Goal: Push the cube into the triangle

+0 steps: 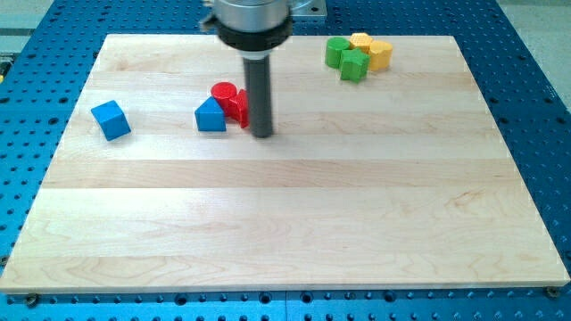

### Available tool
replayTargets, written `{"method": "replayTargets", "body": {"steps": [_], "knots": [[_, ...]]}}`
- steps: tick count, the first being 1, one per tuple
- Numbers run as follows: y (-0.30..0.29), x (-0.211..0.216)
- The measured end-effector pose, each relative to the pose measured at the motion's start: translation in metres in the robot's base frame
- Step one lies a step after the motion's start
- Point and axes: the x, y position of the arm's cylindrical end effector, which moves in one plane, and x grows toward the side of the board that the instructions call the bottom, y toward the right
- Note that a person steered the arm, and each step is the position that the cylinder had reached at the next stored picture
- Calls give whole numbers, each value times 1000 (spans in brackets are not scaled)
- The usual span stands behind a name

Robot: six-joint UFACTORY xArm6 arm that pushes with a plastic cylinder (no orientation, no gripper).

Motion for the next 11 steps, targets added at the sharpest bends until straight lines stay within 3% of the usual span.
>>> {"method": "replayTargets", "body": {"steps": [1,2,3,4,5,6,7,8,9,11], "knots": [[-5,-16],[-59,-24],[-53,-17],[-44,41],[-177,64],[-291,57],[-279,49],[-252,2],[-234,-12],[-213,-14]]}}
